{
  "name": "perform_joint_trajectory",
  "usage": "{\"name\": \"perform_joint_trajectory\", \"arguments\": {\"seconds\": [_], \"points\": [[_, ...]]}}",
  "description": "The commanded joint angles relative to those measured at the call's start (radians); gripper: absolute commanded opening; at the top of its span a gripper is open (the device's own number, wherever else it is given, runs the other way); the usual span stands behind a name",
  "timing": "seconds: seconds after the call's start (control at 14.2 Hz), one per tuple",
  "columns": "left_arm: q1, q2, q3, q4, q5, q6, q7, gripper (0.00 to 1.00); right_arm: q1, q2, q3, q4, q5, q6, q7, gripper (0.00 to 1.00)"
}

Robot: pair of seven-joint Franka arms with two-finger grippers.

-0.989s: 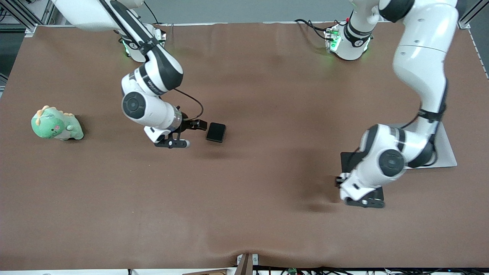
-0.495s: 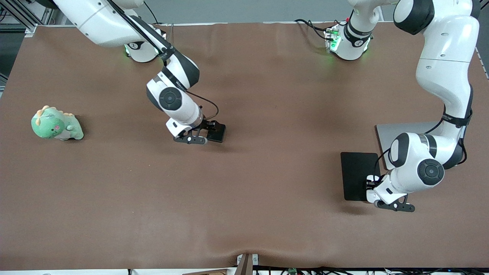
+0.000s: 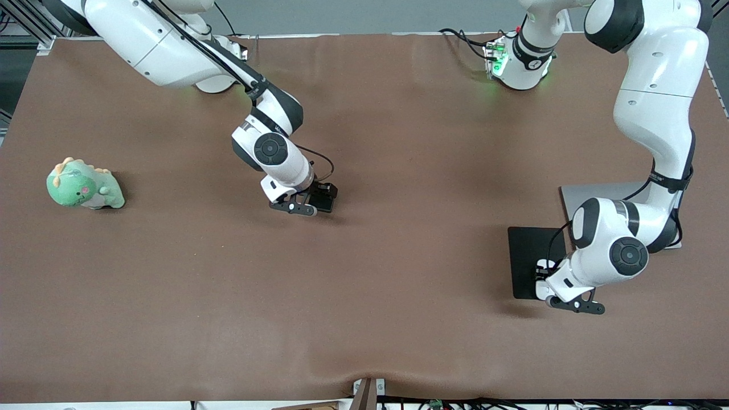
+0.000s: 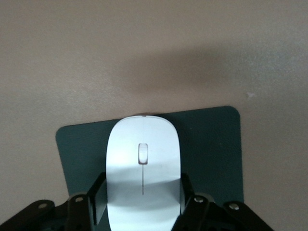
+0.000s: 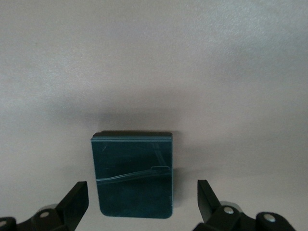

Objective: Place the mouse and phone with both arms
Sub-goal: 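Release the mouse on the pad while the right gripper grasps the phone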

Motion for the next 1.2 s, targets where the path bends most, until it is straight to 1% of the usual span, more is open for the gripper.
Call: {"name": "perform_joint_trajectory", "arguments": {"seconds": [0.0, 0.14, 0.21, 0.42, 0.64, 0.78, 0.92, 0.99, 1.13], "points": [[0.006, -0.019, -0.004, -0.030, 0.014, 0.009, 0.008, 1.00, -0.016, 0.031, 0.024, 0.014, -0.034, 0.014, 0.068, 1.00], [0.013, -0.042, -0.010, -0.027, 0.013, -0.002, 0.014, 1.00, -0.018, 0.035, 0.025, 0.014, -0.030, 0.015, 0.074, 1.00], [0.019, -0.056, -0.028, -0.027, 0.013, -0.016, 0.009, 1.00, -0.016, 0.039, 0.024, 0.014, -0.033, 0.015, 0.091, 1.00], [0.019, -0.145, -0.033, -0.029, 0.011, -0.099, 0.002, 1.00, -0.016, 0.053, 0.024, 0.016, -0.036, 0.029, 0.101, 1.00], [0.016, -0.235, -0.035, -0.029, 0.011, -0.217, 0.002, 1.00, -0.013, 0.058, 0.024, 0.016, -0.037, 0.032, 0.101, 1.00], [0.016, -0.267, -0.048, -0.030, 0.010, -0.324, -0.001, 1.00, -0.009, 0.065, 0.024, 0.014, -0.039, 0.035, 0.102, 1.00], [0.021, -0.315, -0.050, -0.032, 0.010, -0.378, 0.003, 1.00, -0.009, 0.071, 0.024, 0.016, -0.040, 0.047, 0.108, 1.00], [0.021, -0.350, -0.050, -0.032, 0.005, -0.425, 0.005, 1.00, -0.009, 0.077, 0.022, 0.016, -0.045, 0.061, 0.113, 1.00], [0.010, -0.428, -0.033, -0.036, -0.039, -0.497, 0.016, 1.00, -0.007, 0.096, 0.024, 0.016, -0.086, 0.063, 0.145, 1.00]]}}
